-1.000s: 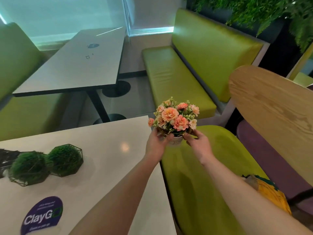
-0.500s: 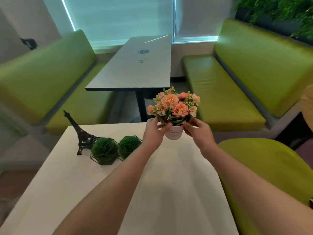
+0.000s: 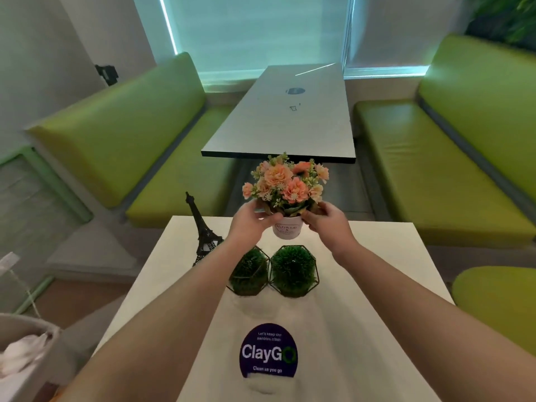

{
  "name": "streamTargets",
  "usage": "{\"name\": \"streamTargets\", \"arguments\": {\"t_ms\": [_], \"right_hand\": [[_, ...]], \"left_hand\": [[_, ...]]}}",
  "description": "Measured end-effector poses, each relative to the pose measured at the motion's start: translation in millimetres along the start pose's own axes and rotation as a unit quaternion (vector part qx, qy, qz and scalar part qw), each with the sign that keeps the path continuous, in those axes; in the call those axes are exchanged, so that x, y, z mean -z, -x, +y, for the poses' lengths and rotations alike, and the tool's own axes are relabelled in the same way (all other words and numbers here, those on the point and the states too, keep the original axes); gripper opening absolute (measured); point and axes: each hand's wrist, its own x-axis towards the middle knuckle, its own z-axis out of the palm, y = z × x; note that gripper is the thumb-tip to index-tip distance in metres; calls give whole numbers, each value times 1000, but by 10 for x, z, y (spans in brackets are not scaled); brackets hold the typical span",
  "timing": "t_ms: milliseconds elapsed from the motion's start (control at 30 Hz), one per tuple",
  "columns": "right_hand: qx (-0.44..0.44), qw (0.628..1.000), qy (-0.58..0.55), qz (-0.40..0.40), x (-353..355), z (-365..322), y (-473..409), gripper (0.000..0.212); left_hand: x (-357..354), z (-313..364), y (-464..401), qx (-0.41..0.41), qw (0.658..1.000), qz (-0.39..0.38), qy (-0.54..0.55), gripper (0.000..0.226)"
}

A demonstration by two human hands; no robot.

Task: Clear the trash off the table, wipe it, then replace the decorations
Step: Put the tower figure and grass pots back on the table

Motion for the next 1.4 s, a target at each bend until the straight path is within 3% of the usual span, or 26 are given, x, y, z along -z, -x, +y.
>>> {"name": "streamTargets", "arguments": {"t_ms": [100, 267, 533, 833, 1067, 1300, 1400], "right_hand": [[7, 1000, 19, -14, -224, 43, -93, 27], [-8, 997, 68, -18, -455, 213, -271, 40], [-31, 984, 172, -32, -625, 491, -486, 39], [-47, 944, 327, -12, -653, 646, -511, 27], [-53, 937, 345, -17, -643, 645, -484, 28], [-87, 934, 346, -6, -657, 675, -516, 30], [-89, 935, 344, -8, -664, 661, -504, 28]], "left_hand": [[126, -187, -123, 5, 1000, -3, -10, 27], [194, -503, -349, 33, 999, -6, -21, 31], [196, -1006, -550, 66, 996, -23, -57, 34], [134, -1173, -579, 91, 982, -25, -161, 60], [155, -1202, -575, 104, 985, -50, -124, 65], [247, -1252, -554, 121, 985, -36, -120, 37], [257, -1265, -550, 126, 985, -34, -115, 35]]}}
